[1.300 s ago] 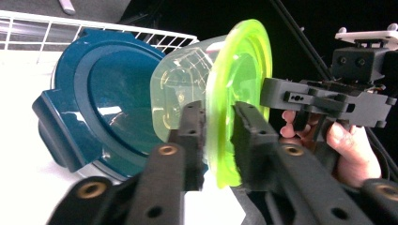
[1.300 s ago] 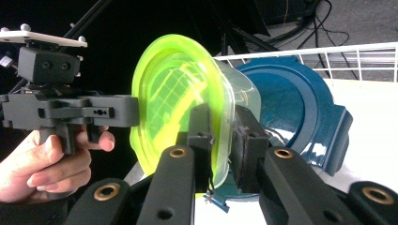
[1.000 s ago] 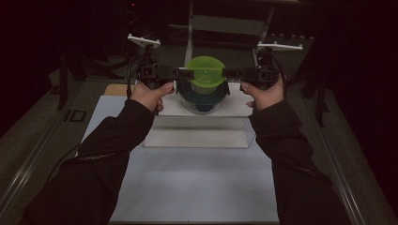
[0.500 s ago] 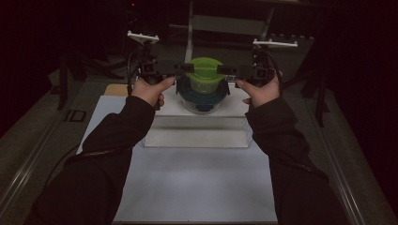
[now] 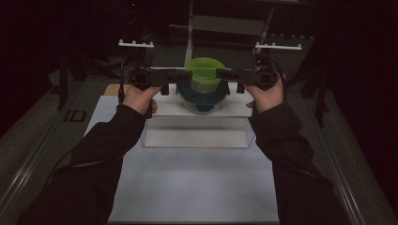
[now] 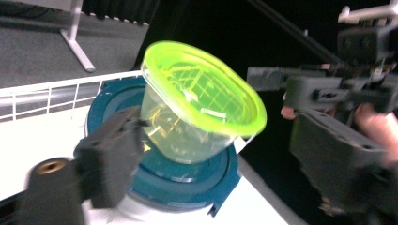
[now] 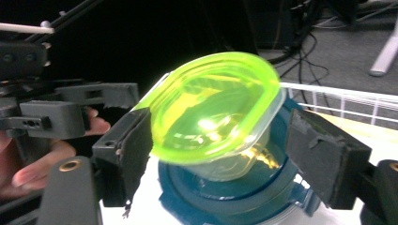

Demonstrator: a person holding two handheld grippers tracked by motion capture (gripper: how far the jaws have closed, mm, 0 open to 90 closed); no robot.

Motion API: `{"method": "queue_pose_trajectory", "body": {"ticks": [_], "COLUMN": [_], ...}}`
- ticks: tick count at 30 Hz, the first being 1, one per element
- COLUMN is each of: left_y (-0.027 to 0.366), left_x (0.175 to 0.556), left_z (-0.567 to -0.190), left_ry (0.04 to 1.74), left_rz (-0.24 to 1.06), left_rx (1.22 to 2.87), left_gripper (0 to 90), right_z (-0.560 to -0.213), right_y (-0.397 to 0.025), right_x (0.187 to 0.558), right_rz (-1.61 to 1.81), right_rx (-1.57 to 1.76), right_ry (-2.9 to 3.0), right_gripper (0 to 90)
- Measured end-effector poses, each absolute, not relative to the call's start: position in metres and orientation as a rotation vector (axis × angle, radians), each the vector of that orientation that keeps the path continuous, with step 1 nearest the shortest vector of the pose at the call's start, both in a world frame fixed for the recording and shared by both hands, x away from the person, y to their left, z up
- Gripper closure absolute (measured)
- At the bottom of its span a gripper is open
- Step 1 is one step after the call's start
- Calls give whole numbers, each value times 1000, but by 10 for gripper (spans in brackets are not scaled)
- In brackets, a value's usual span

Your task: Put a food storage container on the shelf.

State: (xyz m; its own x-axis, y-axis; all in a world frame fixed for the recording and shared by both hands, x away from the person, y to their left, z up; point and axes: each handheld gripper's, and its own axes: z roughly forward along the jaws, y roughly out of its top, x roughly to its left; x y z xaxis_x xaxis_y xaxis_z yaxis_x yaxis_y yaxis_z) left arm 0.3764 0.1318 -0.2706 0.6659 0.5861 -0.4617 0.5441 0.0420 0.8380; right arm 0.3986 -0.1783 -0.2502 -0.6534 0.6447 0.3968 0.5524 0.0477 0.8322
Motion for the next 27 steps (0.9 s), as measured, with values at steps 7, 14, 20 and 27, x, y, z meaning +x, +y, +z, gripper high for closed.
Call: {"method": "queue_pose_trajectory", "body": {"ticks": [7, 14, 20, 27], "left_y": [136, 135, 130, 119], "left_x": [364, 345, 329, 310], "left_z": [-280, -286, -296, -317], "left_ry": [881, 827, 763, 711], "left_rz": [68, 107, 116, 99], "left_rx": [1600, 1614, 1657, 1713], "left_gripper": [5, 6, 6, 6], "right_z": [-253, -263, -281, -313], "right_y": [-179, -186, -191, -191], "right_x": [384, 366, 348, 334], "right_rz": [1688, 1690, 1695, 1694], "right_rx": [1201, 1156, 1126, 1111], "right_ry": [2226, 2224, 2215, 2263], "right_gripper": [191, 191, 185, 182]}}
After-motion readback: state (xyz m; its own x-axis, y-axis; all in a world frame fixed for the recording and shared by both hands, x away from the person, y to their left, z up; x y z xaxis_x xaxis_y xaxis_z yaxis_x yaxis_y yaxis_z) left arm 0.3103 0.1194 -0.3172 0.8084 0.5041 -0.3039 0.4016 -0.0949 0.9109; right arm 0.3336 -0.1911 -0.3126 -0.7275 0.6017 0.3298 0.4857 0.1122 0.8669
